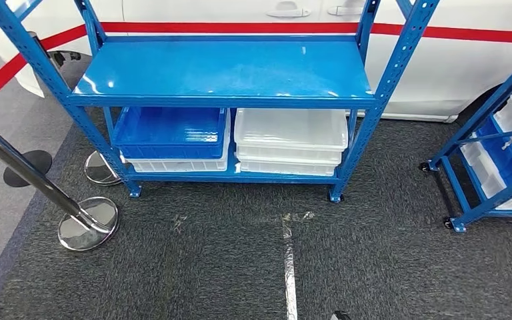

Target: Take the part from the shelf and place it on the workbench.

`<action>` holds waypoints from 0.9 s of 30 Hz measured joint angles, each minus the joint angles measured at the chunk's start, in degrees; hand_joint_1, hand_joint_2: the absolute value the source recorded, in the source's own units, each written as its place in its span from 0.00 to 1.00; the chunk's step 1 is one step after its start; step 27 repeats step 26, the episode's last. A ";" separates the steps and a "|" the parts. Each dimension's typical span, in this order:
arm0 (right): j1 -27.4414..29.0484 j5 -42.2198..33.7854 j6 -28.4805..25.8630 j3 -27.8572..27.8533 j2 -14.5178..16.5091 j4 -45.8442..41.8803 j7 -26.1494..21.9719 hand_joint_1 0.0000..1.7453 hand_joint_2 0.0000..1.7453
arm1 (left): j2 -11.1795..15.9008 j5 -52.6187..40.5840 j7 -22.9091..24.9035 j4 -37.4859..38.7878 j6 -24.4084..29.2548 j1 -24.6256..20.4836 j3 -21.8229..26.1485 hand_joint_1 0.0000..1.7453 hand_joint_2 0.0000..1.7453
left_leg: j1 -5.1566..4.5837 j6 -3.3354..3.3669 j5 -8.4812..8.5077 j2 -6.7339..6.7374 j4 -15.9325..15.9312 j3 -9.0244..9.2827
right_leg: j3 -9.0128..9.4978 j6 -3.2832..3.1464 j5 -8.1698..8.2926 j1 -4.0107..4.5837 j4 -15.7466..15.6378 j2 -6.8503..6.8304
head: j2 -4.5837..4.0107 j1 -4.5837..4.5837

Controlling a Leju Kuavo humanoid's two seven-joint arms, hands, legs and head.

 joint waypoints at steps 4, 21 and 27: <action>-0.09 2.45 -1.77 -1.63 0.04 -2.68 0.05 0.00 0.00 | -1.94 6.32 -0.99 0.04 1.03 2.50 -4.08 0.00 0.00 | -0.56 1.65 6.51 -1.29 -14.05 6.24 | -0.18 0.27 -0.37 0.24 0.71 1.77 | 0.00 -0.03; 5.68 12.09 -8.95 -9.02 0.25 -7.01 0.85 0.00 0.00 | -10.44 30.55 -5.30 -2.34 5.26 7.26 -22.52 0.00 0.00 | -1.36 2.65 6.30 -1.80 -15.75 7.07 | -0.38 1.29 -0.72 -0.49 0.85 1.78 | 0.00 0.01; 7.48 14.56 -10.77 -10.88 0.42 -7.65 1.09 0.00 0.00 | -12.91 36.88 -6.34 -3.83 6.26 8.23 -28.22 0.00 0.00 | -1.39 2.66 6.30 -1.80 -15.75 7.09 | -0.36 1.48 -0.74 -0.52 0.85 1.78 | 0.00 0.01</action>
